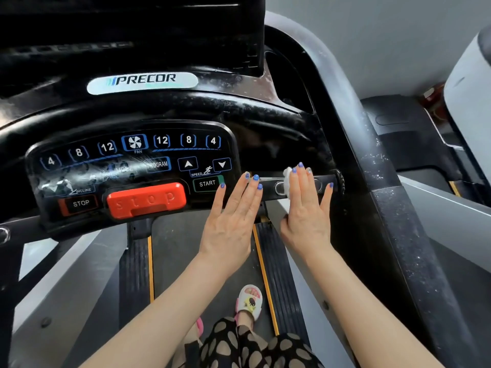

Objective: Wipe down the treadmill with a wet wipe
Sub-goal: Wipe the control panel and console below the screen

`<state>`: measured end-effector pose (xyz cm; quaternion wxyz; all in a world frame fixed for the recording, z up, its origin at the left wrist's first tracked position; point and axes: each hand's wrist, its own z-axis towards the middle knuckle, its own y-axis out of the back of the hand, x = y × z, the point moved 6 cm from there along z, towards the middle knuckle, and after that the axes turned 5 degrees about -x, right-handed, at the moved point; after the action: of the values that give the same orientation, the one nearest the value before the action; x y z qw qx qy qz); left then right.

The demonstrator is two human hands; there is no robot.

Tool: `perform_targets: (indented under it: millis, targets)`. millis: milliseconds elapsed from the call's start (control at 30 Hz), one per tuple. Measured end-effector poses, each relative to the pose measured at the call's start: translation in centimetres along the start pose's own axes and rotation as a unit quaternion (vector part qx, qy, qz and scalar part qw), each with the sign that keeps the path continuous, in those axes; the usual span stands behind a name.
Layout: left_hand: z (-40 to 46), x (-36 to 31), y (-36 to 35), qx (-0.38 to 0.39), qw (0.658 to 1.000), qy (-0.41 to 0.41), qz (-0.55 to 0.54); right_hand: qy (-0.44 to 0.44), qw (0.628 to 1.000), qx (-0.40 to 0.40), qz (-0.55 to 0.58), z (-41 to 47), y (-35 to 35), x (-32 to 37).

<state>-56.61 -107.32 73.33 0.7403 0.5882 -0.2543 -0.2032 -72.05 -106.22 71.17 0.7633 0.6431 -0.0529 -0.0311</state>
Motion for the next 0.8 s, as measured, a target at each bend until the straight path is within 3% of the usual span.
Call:
perform_targets:
  millis: [233,400,567,800]
  targets:
    - [1.2,-1.3,0.5,0.031,0.999,-0.019,0.024,-0.021,1.0,0.02,-0.011,-2.9,-0.3,-1.2]
    - [1.8,-2.0,0.6,0.04,0.999,-0.023,0.026,-0.025,0.999,0.018,-0.035,0.3,0.0,-2.8]
    - [2.1,-2.7,0.3,0.062,0.997,-0.034,0.004,0.007,0.997,0.037,-0.068,-2.0,0.4,-3.9]
    - [2.0,-2.8,0.1,0.059,0.997,-0.047,0.019,0.102,0.99,-0.083,-0.048,1.3,4.1,-5.1]
